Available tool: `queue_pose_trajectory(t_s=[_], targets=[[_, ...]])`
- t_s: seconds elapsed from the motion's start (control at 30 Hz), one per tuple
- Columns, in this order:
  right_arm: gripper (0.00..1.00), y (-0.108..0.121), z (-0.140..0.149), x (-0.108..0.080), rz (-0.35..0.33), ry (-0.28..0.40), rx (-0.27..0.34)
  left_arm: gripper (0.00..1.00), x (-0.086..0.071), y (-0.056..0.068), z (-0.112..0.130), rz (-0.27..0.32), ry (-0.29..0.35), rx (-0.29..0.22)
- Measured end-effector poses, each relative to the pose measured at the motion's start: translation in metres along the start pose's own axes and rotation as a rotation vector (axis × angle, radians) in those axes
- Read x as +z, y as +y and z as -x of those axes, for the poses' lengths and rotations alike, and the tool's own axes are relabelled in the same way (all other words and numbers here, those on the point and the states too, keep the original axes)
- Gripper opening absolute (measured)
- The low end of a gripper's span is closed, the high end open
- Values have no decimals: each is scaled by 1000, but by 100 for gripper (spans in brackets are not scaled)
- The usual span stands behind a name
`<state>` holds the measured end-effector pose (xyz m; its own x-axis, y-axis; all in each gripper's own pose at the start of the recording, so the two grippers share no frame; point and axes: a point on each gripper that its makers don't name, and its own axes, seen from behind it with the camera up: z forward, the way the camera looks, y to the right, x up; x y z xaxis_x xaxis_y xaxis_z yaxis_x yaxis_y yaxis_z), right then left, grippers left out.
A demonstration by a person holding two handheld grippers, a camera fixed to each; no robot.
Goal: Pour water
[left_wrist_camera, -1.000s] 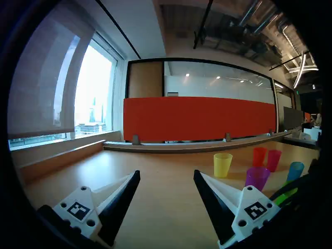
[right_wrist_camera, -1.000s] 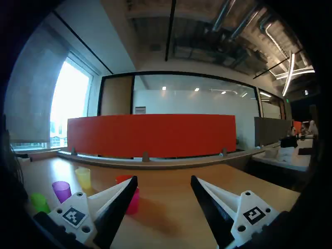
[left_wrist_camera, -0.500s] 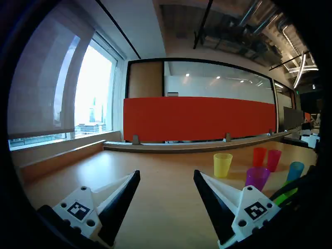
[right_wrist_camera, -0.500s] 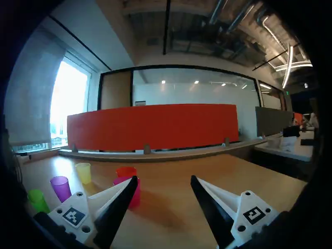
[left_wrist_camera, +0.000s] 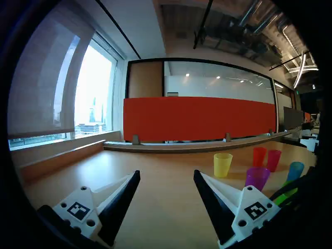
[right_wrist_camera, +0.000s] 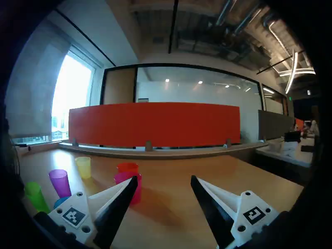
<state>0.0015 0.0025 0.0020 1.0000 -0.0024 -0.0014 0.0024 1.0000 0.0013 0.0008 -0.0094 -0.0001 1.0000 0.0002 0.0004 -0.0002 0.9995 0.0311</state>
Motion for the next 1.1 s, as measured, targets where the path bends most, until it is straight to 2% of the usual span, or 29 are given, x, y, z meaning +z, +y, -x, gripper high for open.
queue_pose_trajectory(t_s=[1.1], targets=[[99,-2,2,-3,-9,-2,1,96,0,0,0,0,0,0]])
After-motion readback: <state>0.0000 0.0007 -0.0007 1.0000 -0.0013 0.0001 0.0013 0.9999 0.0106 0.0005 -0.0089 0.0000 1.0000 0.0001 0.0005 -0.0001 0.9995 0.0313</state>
